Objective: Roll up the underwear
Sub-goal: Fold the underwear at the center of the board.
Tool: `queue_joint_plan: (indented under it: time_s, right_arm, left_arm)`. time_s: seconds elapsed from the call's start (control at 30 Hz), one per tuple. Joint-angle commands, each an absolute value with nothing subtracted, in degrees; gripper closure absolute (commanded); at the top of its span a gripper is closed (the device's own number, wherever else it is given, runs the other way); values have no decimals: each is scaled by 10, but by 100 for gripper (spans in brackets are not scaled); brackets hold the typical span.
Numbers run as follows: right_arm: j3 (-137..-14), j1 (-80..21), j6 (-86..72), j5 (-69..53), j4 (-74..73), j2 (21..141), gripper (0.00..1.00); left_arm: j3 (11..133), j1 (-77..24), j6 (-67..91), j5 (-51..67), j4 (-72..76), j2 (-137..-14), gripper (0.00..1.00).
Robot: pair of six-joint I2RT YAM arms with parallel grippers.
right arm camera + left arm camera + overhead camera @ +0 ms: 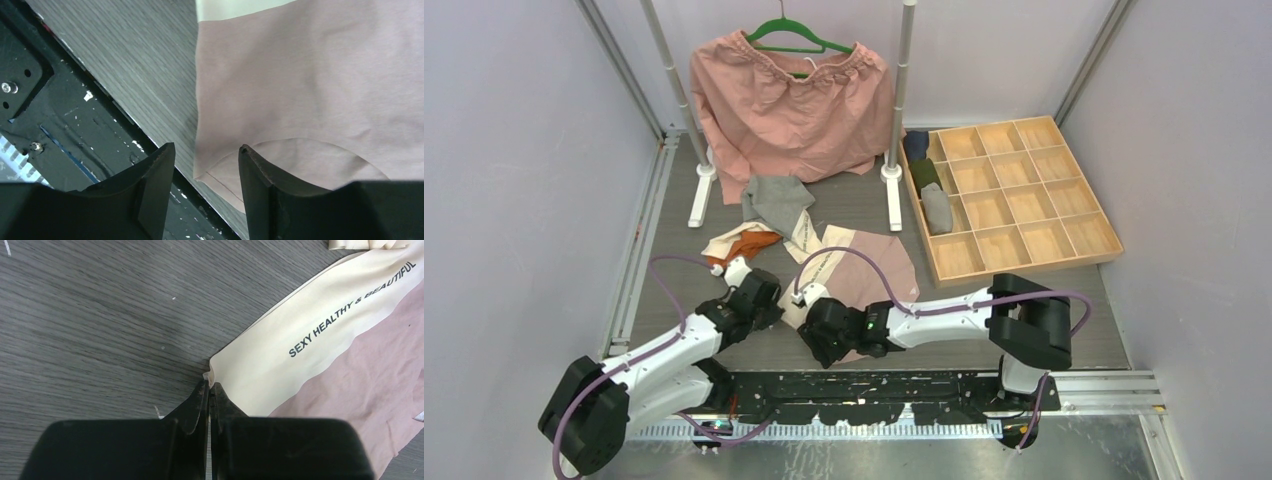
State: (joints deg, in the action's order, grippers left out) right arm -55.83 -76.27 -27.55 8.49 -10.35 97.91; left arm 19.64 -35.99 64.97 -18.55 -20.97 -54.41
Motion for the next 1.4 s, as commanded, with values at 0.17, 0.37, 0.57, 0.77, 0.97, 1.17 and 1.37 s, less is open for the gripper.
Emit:
queue_joint_plan:
  time_s: [0.17,0.37,0.57,0.77,0.97,1.17,1.37]
  right_arm:
    - [-585,-775,-283,85,-102,994,53]
    - [-605,-778,-285,105,-129,1013,61]
    - [-609,-780,-289,129,-145,1008,76]
    - [-610,-784,-289,125,-150,992,95]
    - [-622,-790,-295,89,-161,968,99]
    - [-666,-801,-294,18,-190,962,99]
    - [-690,-813,-304,-50,-188,953,99]
  left_arm:
    - [194,-358,645,-197,-220,-553,99]
    - [195,-358,643,-200,-225,-553,99]
    - [196,-358,647,-209,-232,-546,99]
    - [212,-358,652,-219,-268,-520,99]
    - [233,-358,657,-232,-332,-462,99]
    - [269,-358,691,-257,-452,-404,99]
    - [315,-359,714,-260,-548,-365,99]
